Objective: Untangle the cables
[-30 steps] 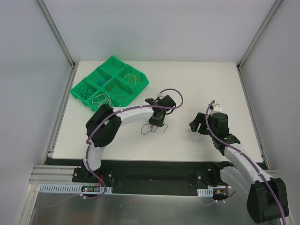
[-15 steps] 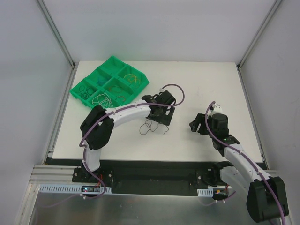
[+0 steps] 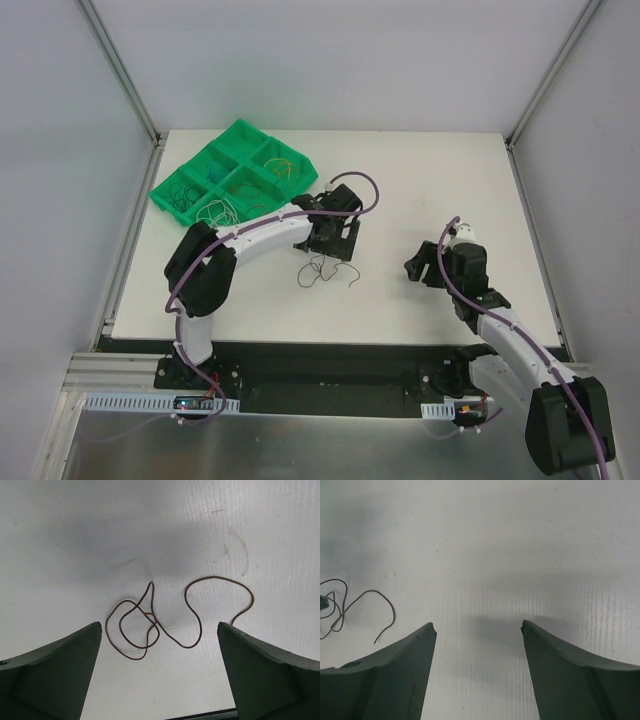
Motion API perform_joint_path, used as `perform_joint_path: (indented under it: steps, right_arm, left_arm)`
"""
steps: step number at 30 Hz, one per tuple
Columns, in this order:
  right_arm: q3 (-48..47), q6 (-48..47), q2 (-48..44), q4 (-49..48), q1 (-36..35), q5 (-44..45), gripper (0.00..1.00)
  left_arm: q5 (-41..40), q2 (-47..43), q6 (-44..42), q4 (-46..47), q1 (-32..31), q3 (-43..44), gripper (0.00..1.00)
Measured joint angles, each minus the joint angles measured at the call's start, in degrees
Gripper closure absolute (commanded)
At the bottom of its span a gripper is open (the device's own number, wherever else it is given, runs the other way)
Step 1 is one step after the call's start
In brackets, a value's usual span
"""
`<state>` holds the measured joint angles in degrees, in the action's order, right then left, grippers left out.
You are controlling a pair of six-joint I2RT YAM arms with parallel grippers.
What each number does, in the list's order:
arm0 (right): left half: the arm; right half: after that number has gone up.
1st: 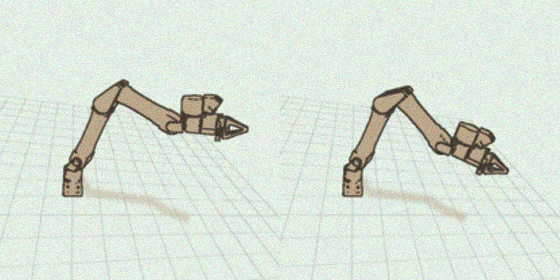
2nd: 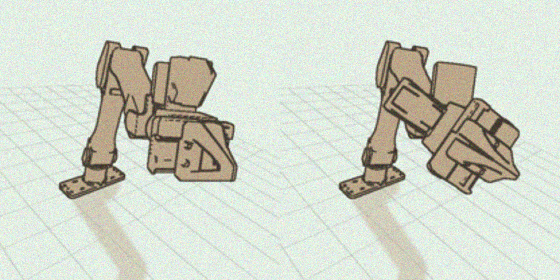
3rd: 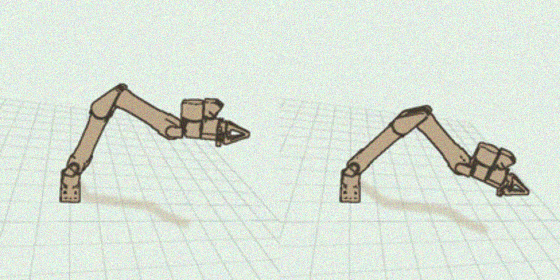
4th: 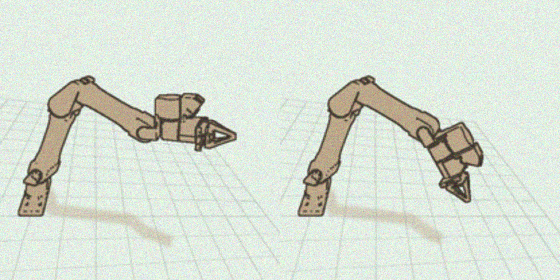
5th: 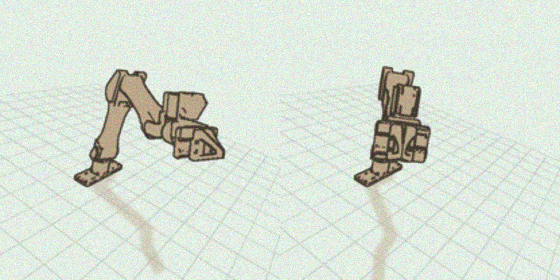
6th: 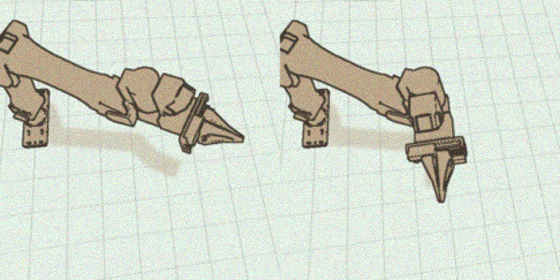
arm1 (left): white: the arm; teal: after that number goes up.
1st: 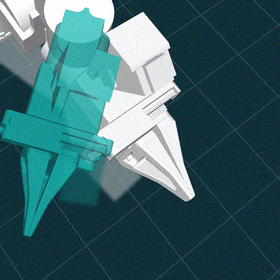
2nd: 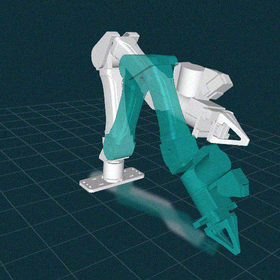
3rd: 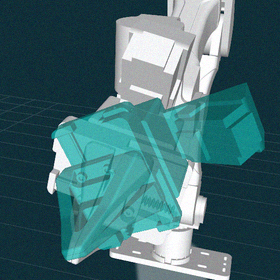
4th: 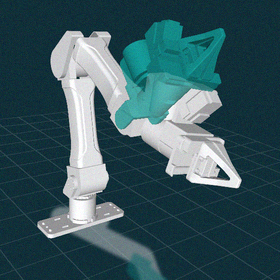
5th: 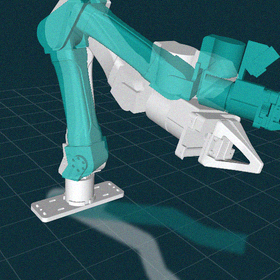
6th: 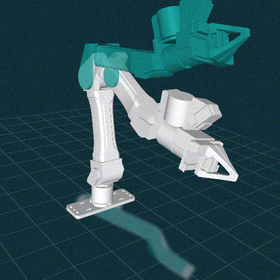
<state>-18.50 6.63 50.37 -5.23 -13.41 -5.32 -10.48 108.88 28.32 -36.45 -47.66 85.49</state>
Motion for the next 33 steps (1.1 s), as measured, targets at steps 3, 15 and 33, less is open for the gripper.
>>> perform_joint_path:
  steps: [3, 15, 33]
  right_arm:
    - [0.4, 0.0, 0.0, -0.1, 0.0, 0.0, 0.27]
    - [0.5, 0.2, 0.0, -0.1, 0.2, 0.0, 0.27]
    - [0.6, 0.2, -0.1, -0.2, 0.2, 0.1, 0.28]
  left_arm:
    - [1.0, 1.1, 0.0, -0.1, 0.0, 0.0, 0.01]
    - [5.6, 4.3, -1.5, 0.0, 0.0, -1.6, 0.64]
    - [6.7, 3.3, -5.7, 3.4, 5.9, 5.1, 1.0]
